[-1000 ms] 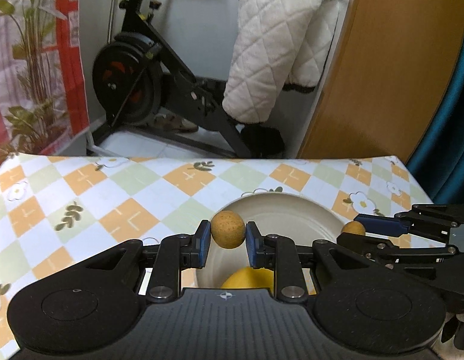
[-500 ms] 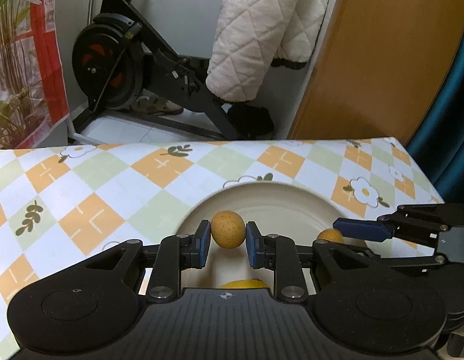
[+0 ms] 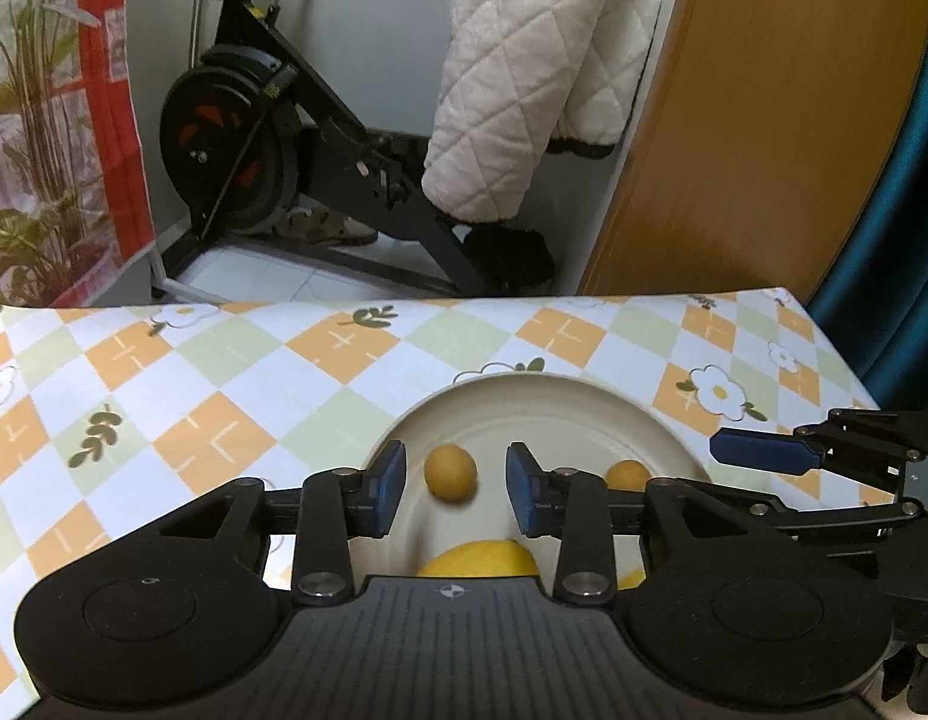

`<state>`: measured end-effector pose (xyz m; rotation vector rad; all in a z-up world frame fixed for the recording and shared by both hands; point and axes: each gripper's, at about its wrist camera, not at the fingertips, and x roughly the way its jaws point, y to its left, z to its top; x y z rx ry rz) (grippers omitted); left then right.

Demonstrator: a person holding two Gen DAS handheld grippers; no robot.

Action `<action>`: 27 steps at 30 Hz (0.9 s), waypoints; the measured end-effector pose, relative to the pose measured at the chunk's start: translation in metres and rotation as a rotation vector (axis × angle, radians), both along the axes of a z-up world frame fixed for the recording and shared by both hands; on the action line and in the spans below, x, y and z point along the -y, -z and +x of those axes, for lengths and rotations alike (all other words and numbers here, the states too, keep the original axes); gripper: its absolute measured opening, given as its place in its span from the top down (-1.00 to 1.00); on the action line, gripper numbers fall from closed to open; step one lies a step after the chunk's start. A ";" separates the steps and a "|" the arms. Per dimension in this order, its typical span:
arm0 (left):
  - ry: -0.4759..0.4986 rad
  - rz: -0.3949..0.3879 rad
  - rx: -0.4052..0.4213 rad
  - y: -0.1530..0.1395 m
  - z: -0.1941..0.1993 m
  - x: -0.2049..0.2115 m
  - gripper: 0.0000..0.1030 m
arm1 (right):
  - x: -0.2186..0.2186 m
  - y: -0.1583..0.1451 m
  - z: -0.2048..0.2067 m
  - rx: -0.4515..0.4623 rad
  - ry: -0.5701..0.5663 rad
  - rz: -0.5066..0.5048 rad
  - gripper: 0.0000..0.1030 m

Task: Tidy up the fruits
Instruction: 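Open both tools to release the brown kiwi onto the plate, then move both tools back to the green apple in front of the plate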

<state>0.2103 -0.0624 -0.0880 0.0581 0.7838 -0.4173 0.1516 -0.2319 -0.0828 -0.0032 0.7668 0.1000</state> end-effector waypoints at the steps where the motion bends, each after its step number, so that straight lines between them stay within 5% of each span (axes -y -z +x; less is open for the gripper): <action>1: 0.001 0.002 0.008 -0.003 -0.004 -0.001 0.25 | 0.000 -0.003 -0.005 0.006 0.001 0.005 0.26; 27: -0.048 0.037 0.072 -0.017 -0.109 -0.027 0.25 | -0.037 -0.027 -0.107 0.036 -0.033 0.032 0.26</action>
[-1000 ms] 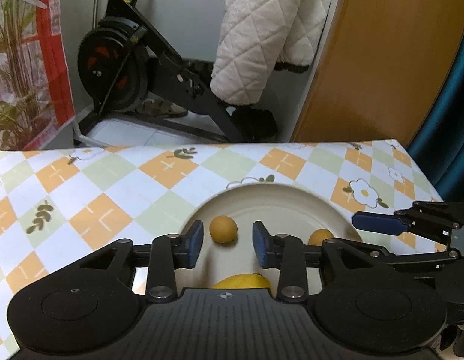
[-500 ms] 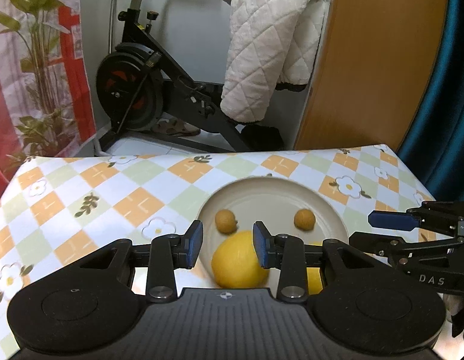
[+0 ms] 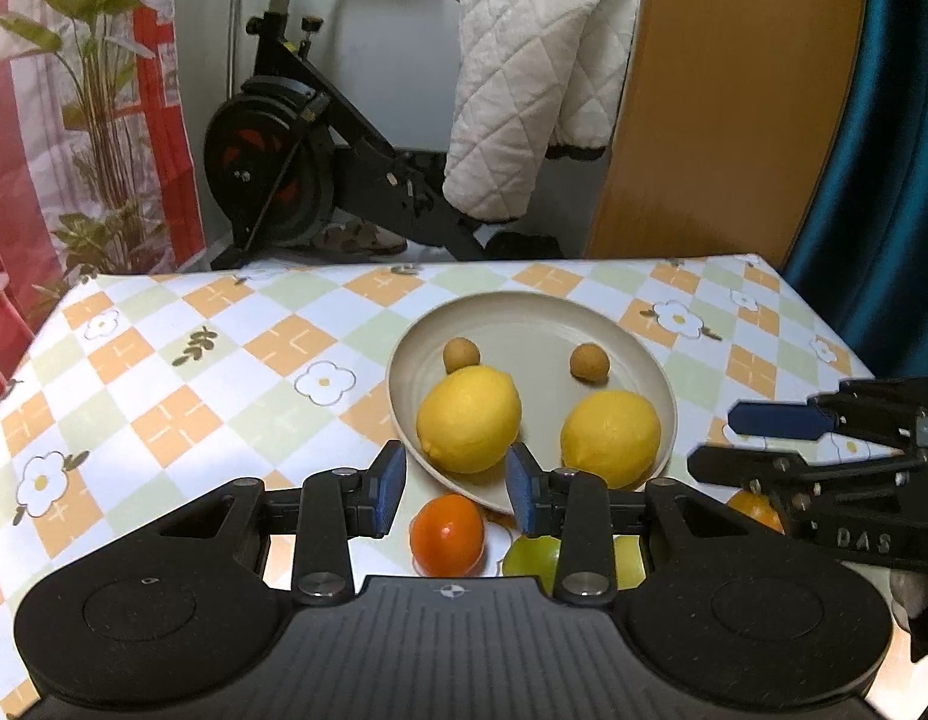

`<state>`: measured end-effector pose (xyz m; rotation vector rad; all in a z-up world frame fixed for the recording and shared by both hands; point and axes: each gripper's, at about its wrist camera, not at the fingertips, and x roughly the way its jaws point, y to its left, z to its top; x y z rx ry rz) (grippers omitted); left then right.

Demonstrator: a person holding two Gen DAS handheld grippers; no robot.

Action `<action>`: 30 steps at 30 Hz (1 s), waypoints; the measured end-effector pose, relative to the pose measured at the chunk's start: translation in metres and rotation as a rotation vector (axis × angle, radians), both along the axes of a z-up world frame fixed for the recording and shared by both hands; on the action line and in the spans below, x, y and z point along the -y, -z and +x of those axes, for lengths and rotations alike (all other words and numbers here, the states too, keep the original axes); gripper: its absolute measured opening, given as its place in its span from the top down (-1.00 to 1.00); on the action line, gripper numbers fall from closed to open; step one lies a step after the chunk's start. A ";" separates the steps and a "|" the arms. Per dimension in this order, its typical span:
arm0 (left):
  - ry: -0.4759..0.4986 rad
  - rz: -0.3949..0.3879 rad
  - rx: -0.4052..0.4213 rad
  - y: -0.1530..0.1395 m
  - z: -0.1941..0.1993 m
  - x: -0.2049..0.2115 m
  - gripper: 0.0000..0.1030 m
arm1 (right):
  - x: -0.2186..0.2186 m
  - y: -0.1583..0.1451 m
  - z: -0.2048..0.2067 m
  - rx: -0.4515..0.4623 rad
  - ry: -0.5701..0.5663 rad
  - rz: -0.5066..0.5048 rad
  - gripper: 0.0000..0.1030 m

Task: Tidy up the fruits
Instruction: 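Move both tools back to the green apple in front of the plate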

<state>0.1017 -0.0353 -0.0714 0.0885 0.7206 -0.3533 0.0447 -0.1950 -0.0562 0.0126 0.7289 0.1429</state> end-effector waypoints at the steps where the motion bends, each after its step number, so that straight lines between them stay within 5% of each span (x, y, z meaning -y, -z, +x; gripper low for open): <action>1: -0.002 -0.015 0.004 -0.001 -0.003 -0.001 0.25 | -0.001 -0.002 -0.004 0.000 -0.005 -0.009 0.26; 30: -0.001 -0.050 -0.023 0.014 -0.031 -0.014 0.25 | -0.031 0.013 -0.025 -0.038 -0.024 -0.021 0.26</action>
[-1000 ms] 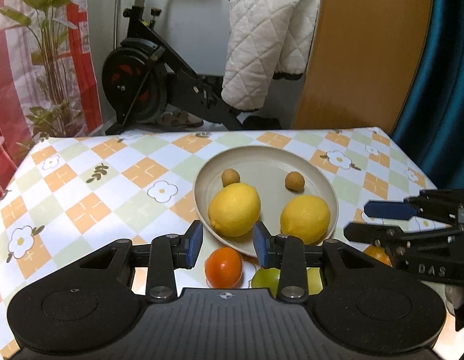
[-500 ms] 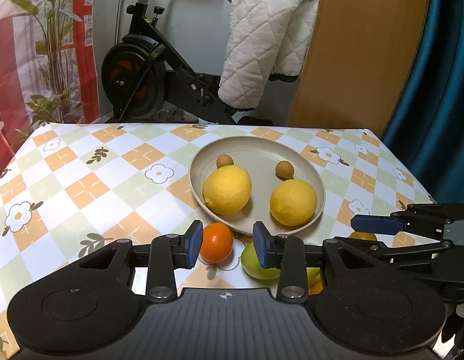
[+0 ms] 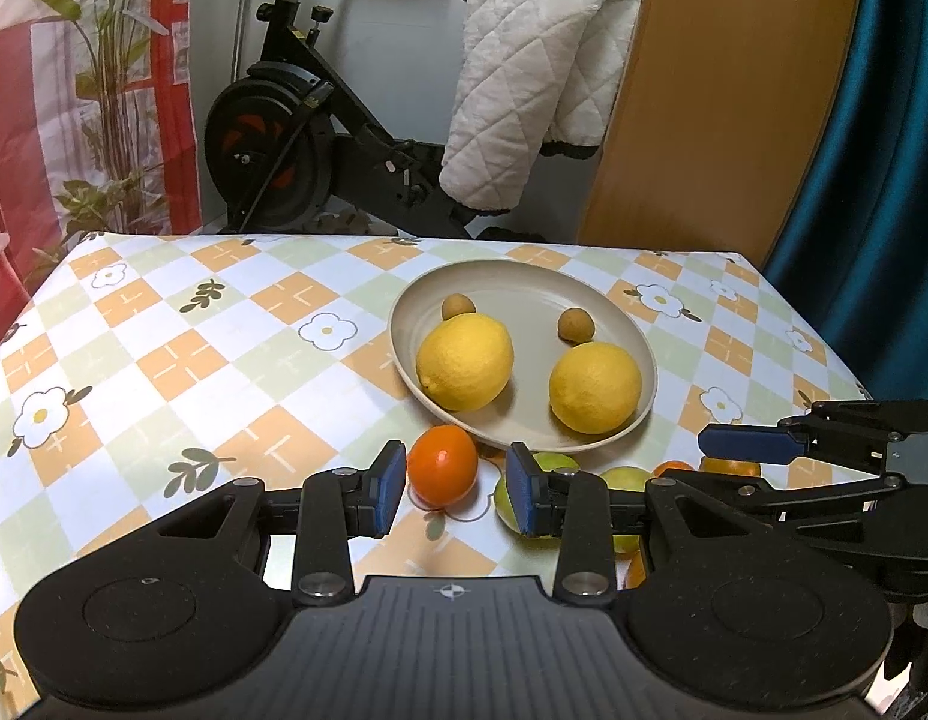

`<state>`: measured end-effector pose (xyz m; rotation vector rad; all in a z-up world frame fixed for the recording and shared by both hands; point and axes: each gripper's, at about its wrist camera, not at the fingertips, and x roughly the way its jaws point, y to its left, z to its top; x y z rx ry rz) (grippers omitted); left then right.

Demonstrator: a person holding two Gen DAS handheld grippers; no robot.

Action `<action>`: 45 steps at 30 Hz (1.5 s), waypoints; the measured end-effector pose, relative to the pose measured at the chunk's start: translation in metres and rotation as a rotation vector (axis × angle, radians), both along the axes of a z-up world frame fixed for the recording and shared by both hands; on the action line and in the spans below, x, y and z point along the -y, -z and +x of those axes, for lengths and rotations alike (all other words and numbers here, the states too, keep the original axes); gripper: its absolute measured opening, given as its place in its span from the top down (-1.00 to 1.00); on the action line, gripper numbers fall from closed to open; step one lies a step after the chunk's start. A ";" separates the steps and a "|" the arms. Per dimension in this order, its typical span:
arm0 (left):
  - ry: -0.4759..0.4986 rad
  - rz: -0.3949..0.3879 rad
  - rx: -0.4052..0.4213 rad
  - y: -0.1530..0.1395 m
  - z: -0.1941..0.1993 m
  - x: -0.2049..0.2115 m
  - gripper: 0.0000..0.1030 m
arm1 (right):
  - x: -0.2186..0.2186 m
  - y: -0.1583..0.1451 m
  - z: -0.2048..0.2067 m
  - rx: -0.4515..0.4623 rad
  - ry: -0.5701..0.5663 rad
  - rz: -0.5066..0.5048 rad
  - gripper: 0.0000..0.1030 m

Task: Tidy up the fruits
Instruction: 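Move both tools back to the green apple in front of the plate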

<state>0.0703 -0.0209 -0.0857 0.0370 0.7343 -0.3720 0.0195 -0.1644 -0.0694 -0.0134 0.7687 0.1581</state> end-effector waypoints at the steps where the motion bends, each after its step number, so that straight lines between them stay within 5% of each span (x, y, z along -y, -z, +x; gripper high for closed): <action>1: -0.002 -0.001 0.000 0.000 0.000 0.000 0.25 | -0.001 0.000 0.000 0.000 -0.003 -0.001 0.26; 45: 0.020 -0.043 -0.049 0.012 0.004 -0.004 0.25 | -0.015 0.010 0.001 -0.023 -0.084 -0.028 0.26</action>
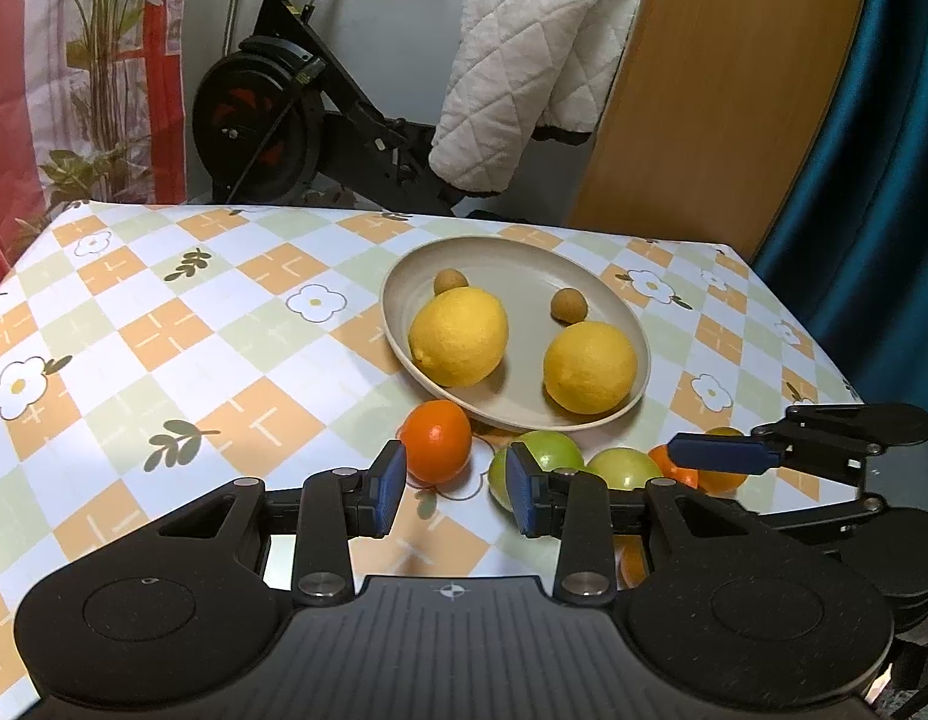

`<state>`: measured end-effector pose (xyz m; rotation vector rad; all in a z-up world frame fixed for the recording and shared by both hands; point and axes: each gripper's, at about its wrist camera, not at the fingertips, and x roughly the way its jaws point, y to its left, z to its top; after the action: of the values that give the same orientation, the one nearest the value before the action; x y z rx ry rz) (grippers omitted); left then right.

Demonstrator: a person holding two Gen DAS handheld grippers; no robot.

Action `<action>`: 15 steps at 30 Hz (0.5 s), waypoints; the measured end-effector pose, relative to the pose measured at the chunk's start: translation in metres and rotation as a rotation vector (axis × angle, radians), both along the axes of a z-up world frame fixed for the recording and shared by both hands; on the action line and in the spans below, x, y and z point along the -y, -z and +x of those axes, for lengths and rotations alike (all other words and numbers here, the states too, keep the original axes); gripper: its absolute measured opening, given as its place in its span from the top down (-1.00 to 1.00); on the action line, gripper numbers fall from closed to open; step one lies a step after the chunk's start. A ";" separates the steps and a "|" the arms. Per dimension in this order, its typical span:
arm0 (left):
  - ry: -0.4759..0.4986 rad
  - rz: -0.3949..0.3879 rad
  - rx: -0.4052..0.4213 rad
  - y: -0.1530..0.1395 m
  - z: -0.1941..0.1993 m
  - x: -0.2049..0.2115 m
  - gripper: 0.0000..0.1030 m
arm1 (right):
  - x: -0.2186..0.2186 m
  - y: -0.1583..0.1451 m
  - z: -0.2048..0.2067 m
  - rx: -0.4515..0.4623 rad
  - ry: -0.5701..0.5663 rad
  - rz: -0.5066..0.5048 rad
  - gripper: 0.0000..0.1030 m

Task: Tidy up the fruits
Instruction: 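Move both tools back to the green apple in front of the plate, then close the left tool on the green apple while the right tool pinches it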

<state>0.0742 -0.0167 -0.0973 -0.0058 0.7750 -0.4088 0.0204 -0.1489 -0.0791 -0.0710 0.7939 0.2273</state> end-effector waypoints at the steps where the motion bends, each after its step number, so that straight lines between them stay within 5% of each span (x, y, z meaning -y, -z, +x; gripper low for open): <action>1: 0.003 -0.004 -0.003 0.000 0.000 0.000 0.25 | -0.001 0.000 0.001 0.001 -0.006 -0.004 0.26; 15: 0.052 -0.065 -0.083 0.011 0.017 0.007 0.26 | -0.027 0.007 0.024 -0.005 -0.147 -0.093 0.25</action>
<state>0.0915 -0.0241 -0.1081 -0.0635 0.8445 -0.4857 0.0440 -0.1215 -0.0863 -0.2168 0.8051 0.3294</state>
